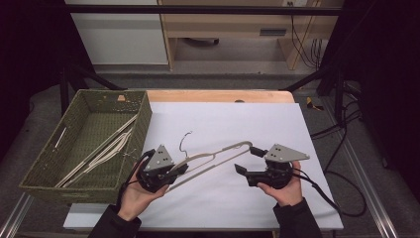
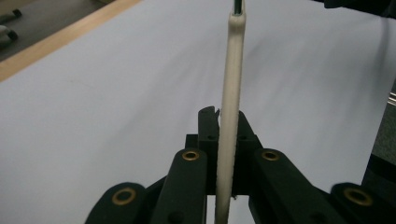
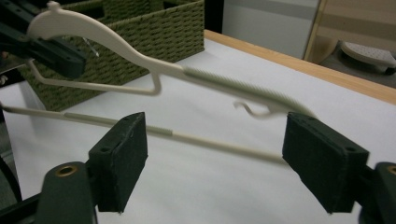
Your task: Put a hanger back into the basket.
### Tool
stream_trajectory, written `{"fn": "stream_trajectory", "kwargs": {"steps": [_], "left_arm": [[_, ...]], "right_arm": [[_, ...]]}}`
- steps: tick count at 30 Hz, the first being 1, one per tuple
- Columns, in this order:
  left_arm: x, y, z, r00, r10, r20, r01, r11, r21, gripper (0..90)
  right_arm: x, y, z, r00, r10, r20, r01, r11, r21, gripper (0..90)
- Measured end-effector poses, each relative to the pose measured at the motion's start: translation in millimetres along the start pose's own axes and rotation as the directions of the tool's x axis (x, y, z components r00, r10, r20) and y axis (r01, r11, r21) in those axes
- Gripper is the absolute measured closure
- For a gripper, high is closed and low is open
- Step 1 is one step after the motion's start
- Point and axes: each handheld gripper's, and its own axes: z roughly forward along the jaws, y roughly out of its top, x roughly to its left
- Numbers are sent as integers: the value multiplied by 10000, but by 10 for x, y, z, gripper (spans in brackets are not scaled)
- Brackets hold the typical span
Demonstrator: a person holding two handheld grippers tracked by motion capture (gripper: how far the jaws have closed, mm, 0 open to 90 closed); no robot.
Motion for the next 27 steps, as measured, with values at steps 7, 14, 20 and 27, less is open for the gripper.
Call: {"fn": "stream_trajectory", "kwargs": {"steps": [7, 14, 20, 27], "left_arm": [[41, 162, -314, 9998, -206, -67, 200, 9959, -887, 860], [133, 469, -700, 9963, 219, -835, -326, 9910, -1297, 860], [364, 529, -949, 9894, 304, -1419, -522, 9869, -1529, 859], [733, 443, -1253, 9709, 80, -2392, -498, 9844, -1689, 859]], "right_arm": [[-184, -119, -204, 9942, 833, 685, -806, 9959, -414, 156], [-342, -299, -371, 9847, 1416, 1017, -1373, 9894, -476, 153], [-376, -319, -407, 9825, 1480, 1132, -1420, 9881, -591, 144], [-417, -341, -436, 9790, 1550, 1322, -1482, 9871, -603, 133]]}}
